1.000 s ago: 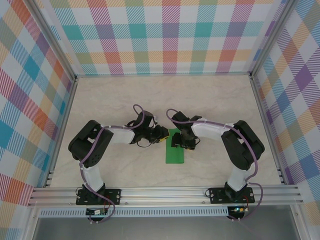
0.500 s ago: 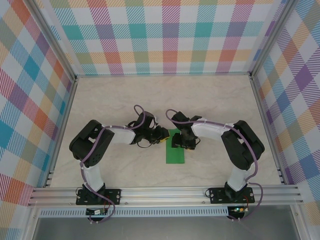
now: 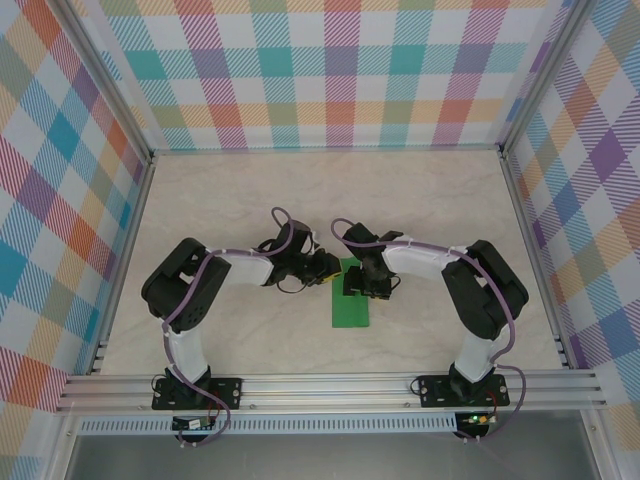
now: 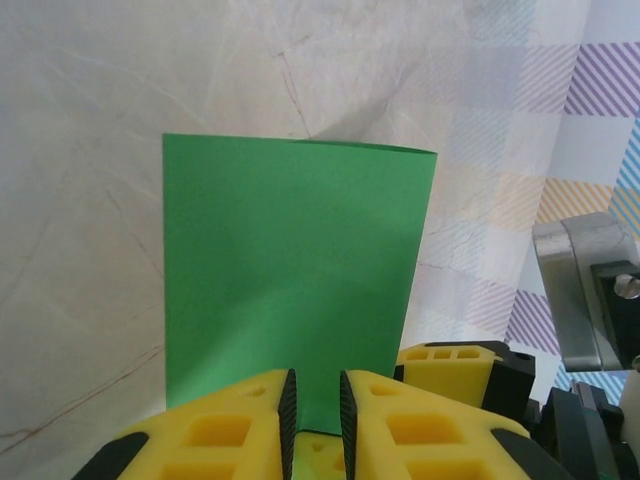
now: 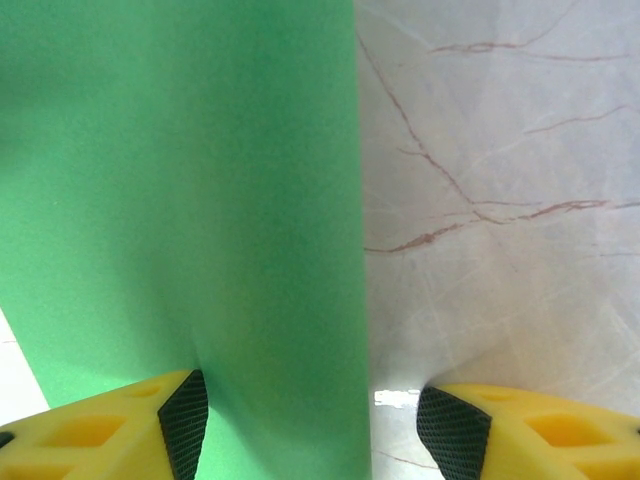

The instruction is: Fold a paper plane with a square sheet of paper (pick it up from the middle)

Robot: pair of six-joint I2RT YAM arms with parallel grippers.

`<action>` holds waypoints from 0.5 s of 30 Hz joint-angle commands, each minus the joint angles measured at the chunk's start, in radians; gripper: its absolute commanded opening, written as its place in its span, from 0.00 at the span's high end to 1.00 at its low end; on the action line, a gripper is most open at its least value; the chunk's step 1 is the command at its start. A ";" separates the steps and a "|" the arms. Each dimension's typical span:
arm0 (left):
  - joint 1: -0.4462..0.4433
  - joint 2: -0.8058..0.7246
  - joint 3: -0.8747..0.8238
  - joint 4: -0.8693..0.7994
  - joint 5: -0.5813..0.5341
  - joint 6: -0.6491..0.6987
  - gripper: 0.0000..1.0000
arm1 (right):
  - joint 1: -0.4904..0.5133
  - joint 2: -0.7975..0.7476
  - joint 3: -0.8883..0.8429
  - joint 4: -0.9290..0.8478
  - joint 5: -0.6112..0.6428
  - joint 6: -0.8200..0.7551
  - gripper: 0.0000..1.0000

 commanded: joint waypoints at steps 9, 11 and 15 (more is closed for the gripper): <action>-0.022 0.045 0.056 -0.097 0.031 0.056 0.84 | 0.022 0.221 -0.097 0.195 -0.091 -0.035 0.35; -0.024 0.048 0.062 -0.125 0.027 0.065 0.84 | 0.022 0.220 -0.097 0.197 -0.091 -0.035 0.36; -0.026 0.053 0.069 -0.205 0.000 0.091 0.87 | 0.022 0.212 -0.097 0.198 -0.093 -0.035 0.36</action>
